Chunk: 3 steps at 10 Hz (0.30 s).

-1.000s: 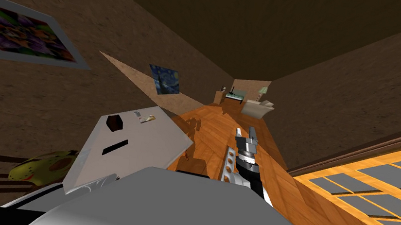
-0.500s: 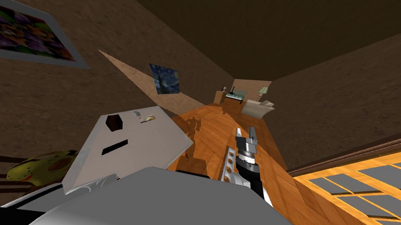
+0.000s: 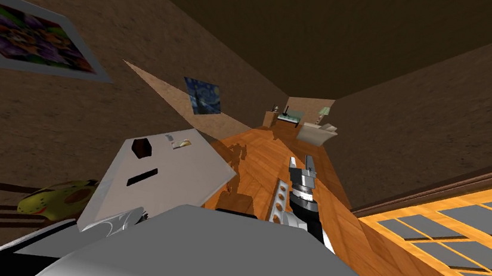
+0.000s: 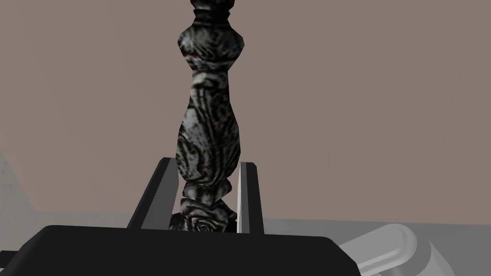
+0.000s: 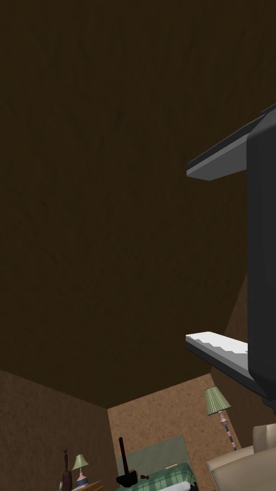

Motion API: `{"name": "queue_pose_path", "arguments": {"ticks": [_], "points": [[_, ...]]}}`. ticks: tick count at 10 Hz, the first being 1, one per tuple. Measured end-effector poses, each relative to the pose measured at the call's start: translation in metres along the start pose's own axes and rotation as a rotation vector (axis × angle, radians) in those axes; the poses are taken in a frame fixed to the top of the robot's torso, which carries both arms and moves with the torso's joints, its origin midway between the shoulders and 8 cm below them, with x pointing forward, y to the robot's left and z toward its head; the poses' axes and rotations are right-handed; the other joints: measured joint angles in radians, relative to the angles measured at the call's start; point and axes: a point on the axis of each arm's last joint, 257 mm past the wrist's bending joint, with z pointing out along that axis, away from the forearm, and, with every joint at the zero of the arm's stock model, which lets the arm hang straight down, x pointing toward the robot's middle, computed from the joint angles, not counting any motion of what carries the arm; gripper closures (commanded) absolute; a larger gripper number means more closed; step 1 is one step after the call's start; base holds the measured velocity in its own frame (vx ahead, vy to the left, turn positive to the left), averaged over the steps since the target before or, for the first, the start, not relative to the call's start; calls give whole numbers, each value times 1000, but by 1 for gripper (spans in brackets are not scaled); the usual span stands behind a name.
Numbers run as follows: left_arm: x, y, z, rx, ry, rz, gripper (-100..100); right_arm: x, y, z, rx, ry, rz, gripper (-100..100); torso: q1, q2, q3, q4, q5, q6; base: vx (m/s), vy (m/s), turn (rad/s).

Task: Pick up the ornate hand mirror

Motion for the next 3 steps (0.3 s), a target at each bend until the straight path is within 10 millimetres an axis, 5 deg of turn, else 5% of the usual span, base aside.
{"name": "queue_pose_path", "arguments": {"ticks": [2, 3], "points": [[7, -3, -5, -1, 0, 9, 100, 0, 0, 0, 0, 0, 0, 0, 4, -2, -1, 0, 0, 0, -11, -17, 7], [7, -3, -5, -1, -1, 8, 0, 0, 0, 0, 0, 0, 0, 0, 5, -2, -1, -1, 1, 0, 0, 0, 0]]}}
